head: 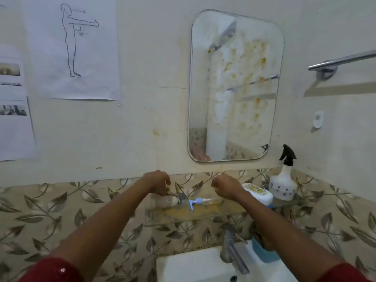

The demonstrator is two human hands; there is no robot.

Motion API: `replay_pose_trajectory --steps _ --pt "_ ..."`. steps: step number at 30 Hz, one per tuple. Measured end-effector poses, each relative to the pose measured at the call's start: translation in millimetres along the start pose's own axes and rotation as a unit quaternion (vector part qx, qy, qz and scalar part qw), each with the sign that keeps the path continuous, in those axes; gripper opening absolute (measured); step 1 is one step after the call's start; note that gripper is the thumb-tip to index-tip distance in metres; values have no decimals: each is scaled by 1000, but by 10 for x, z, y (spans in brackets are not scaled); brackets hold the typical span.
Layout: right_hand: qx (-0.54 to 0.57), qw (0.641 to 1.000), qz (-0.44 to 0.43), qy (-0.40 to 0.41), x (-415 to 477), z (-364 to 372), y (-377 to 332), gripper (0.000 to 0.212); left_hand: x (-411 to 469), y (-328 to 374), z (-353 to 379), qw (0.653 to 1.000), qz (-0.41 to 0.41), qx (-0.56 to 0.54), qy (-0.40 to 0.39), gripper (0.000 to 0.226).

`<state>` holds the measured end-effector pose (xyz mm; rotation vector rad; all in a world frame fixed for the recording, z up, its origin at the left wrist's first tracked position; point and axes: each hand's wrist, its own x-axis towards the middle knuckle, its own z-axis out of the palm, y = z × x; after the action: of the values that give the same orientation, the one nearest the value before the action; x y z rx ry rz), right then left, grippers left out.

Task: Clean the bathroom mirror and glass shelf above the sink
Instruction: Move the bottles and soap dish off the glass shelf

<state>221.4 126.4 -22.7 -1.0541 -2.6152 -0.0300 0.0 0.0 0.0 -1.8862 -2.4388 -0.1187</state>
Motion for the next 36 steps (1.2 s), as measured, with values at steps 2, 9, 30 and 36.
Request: replay_pose_trajectory --steps 2,9,30,36 --pt "-2 997 3 -73 48 105 -15 39 3 -44 87 998 -25 5 -63 44" --pt "-40 987 -7 -157 159 330 -14 47 81 -158 400 994 -32 23 -98 53" --pt "464 882 21 74 -656 331 -96 57 -847 295 670 773 -95 -612 138 40" --pt "495 866 72 -7 -1084 989 -137 37 -1100 534 1251 751 -106 -651 39 35"
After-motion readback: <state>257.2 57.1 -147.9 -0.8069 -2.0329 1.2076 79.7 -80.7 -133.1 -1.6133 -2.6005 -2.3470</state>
